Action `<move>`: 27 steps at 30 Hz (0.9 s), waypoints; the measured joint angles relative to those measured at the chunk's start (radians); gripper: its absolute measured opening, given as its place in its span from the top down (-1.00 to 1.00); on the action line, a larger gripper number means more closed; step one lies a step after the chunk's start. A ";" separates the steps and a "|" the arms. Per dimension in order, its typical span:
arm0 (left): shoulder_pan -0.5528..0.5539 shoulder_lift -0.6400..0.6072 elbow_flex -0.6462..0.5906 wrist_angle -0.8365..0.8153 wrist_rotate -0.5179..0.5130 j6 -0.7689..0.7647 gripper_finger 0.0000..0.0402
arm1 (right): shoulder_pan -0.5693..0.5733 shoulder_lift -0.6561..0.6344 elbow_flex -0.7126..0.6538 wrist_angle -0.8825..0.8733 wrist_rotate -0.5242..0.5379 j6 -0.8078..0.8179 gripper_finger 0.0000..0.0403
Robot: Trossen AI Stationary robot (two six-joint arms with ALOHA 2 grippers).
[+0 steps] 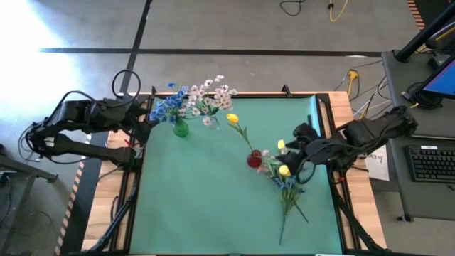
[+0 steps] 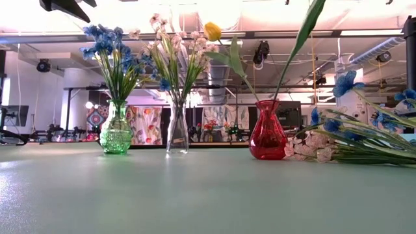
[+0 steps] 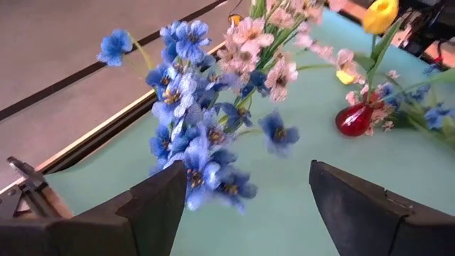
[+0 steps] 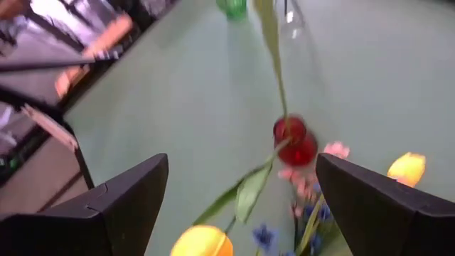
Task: Sort flowers into vase by color
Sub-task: Put the blue flowers into the green vase
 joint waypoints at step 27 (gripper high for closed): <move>-0.320 0.356 0.248 0.283 0.123 0.152 -0.35 | 0.025 -0.029 0.033 -0.460 -0.132 0.311 -0.61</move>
